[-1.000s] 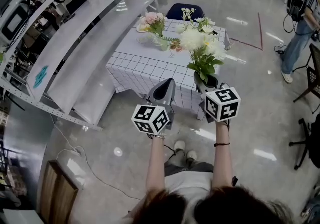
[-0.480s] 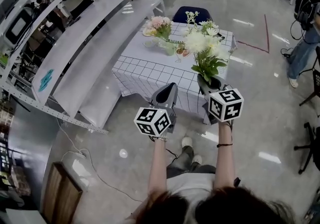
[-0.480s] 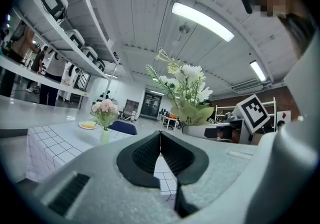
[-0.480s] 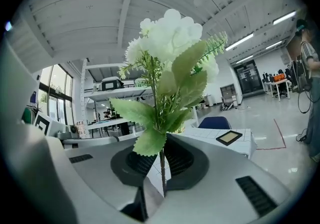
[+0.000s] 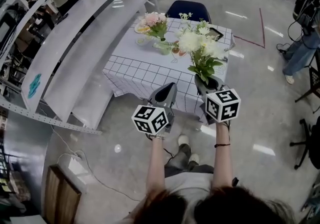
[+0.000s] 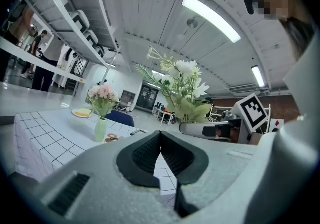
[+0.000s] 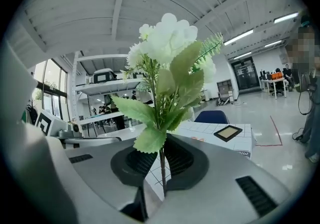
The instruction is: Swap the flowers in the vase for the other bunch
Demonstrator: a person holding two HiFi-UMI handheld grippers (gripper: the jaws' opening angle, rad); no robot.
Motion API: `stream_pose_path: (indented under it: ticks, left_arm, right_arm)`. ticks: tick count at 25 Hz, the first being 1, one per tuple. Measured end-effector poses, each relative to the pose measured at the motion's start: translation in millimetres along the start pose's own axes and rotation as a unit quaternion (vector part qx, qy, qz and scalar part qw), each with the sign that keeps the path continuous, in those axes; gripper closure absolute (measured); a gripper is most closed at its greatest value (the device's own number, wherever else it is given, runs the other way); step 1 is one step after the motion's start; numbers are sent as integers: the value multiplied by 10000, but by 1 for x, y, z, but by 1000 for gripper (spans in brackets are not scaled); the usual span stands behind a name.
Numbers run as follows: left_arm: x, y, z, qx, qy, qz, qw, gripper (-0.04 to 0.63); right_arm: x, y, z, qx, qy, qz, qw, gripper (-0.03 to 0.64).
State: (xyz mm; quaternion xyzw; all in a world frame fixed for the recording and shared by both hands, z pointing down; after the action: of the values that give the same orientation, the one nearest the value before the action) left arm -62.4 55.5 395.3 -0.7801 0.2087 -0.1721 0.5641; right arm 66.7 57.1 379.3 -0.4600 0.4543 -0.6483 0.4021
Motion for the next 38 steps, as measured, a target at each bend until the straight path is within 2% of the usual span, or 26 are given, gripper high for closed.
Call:
stream_pose_path:
  ticks: [12, 17, 24, 30, 38]
  left_arm:
    - [44, 12, -46, 113, -217, -31, 9997, 583]
    - [51, 12, -67, -64, -227, -120, 9996, 583]
    - [56, 21, -93, -114, -178, 71, 9998, 583]
    - [59, 30, -104, 40, -59, 166, 9998, 583]
    - [62, 35, -121, -43, 146, 261, 9995, 583]
  right_arm:
    - [53, 8, 17, 76, -157, -54, 9998, 572]
    - [71, 12, 20, 161, -210, -43, 9996, 572]
    - [90, 14, 20, 206, -246, -16, 9995, 572]
    - [98, 18, 28, 381, -287, 60, 9988, 572]
    - [111, 31, 44, 474, -272, 169, 9984, 572]
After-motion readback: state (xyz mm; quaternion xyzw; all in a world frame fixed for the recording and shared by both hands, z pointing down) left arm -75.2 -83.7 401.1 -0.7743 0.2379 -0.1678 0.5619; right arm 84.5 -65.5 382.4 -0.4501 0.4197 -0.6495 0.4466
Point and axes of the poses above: the fingertips, and each gripper's own axes: x forward along the fingers, z to its right, y out of its top, the point moved 3 cm from there along -x, backward along the fingers, and after that the axes turned 8 degrees about -y, right-handed, at the moved point
